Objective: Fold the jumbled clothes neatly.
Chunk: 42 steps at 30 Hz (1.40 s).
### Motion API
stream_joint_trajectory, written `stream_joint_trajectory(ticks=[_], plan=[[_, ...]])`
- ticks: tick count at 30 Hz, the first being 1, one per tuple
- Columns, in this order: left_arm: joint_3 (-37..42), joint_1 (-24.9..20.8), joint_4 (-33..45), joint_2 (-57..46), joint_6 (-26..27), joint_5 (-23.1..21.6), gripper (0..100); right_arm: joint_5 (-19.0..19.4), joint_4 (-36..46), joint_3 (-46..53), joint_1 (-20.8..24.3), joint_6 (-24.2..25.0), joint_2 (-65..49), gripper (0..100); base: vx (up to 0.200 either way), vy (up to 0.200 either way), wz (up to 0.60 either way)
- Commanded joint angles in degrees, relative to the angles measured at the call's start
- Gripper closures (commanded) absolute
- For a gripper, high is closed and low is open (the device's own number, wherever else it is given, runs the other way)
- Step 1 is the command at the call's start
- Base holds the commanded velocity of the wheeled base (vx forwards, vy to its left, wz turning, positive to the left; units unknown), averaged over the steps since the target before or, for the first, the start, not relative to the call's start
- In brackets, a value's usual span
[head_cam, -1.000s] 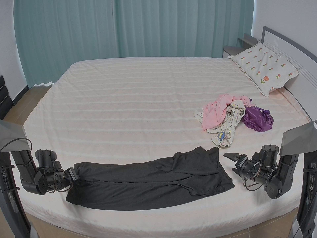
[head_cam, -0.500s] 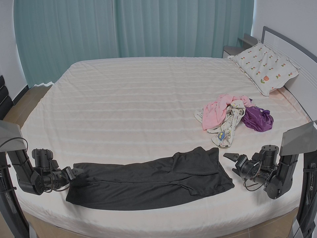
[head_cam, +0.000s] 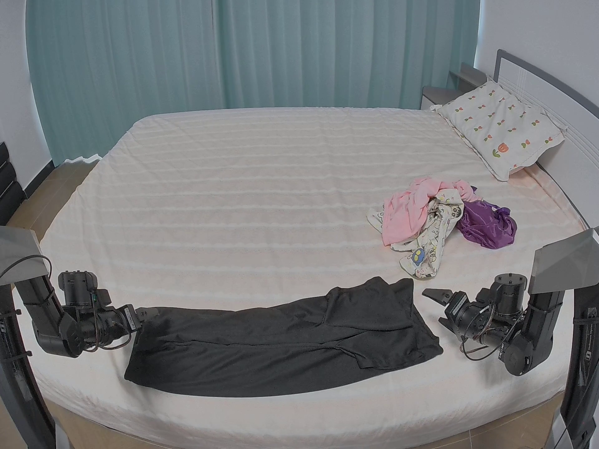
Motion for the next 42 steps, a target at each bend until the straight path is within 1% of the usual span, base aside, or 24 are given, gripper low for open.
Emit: stream_joint_trajectory(ticks=[1, 12, 16, 20, 21, 29, 42], plan=[[0.48, -0.03, -0.57, 5.14, 2.58, -0.01, 0, 0.01, -0.07, -0.03, -0.14, 0.02, -0.23, 0, 0.0, 0.0, 0.0], [0.04, -1.26, -0.92, 5.93, 2.76, -0.45, 0, 0.01, -0.07, -0.12, -0.32, 0.02, -0.32, 0, 0.0, 0.0, 0.0], [-0.4, -1.35, -0.92, 6.37, 2.76, -2.47, 0, 0.01, -0.07, -0.03, -0.32, 0.11, -0.41, 0, 0.0, 0.0, 0.0], [-0.31, -1.35, -0.92, 6.2, 2.76, -3.09, 0, 0.01, -0.07, -0.03, -0.32, 0.02, -0.23, 0, 0.0, 0.0, 0.0], [0.13, -1.35, -1.01, 6.11, 2.84, -3.09, 100, 0.01, -0.07, -0.03, -0.32, 0.02, -0.23, 0, 0.0, 0.0, 0.0], [1.09, -1.35, -1.01, 5.58, 2.84, -3.09, 100, 0.01, -0.07, -0.03, -0.32, 0.02, -0.15, 0, 0.0, 0.0, 0.0], [1.97, -0.03, -0.31, 0.22, 2.93, -2.47, 100, 0.01, -0.07, 0.06, -0.23, 0.02, -0.32, 0, 0.0, 0.0, 0.0]])
